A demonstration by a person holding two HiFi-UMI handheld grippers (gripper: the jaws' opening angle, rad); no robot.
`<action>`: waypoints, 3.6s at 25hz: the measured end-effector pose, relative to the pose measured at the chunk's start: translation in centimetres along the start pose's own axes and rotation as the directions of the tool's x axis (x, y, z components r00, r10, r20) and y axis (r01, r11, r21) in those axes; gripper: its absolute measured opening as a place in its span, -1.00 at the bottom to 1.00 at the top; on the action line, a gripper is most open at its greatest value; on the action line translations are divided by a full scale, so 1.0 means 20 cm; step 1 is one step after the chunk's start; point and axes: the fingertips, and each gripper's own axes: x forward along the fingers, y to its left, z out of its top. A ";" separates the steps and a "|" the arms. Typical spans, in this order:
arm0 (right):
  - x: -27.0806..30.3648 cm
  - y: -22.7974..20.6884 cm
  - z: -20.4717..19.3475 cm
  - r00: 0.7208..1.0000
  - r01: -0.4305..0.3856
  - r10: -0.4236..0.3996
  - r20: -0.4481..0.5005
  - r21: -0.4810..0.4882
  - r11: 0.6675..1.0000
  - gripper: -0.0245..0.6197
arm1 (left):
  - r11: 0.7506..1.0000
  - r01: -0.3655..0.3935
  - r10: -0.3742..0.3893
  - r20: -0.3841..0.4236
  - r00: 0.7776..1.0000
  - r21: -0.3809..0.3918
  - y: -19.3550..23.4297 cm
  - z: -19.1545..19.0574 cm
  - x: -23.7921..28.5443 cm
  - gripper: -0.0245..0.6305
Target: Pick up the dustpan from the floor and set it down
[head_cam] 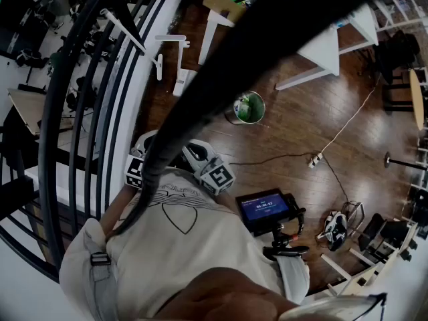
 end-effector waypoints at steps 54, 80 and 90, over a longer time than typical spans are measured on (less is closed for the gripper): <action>0.32 -0.86 0.29 0.952 0.299 -0.303 0.035 0.083 0.951 -0.91 | 0.982 -0.037 0.027 0.058 0.998 0.183 0.94 1.42 1.28 -0.78; 0.32 -0.88 0.09 0.940 0.340 -0.333 -0.076 0.118 0.933 -0.91 | 0.982 -0.008 0.020 -0.062 0.998 0.188 1.17 0.87 1.77 -0.78; 0.29 -0.90 -0.03 0.906 0.420 -0.402 -0.132 0.166 0.892 -0.91 | 0.962 0.021 0.037 -0.207 0.978 0.272 1.28 0.56 2.09 -0.78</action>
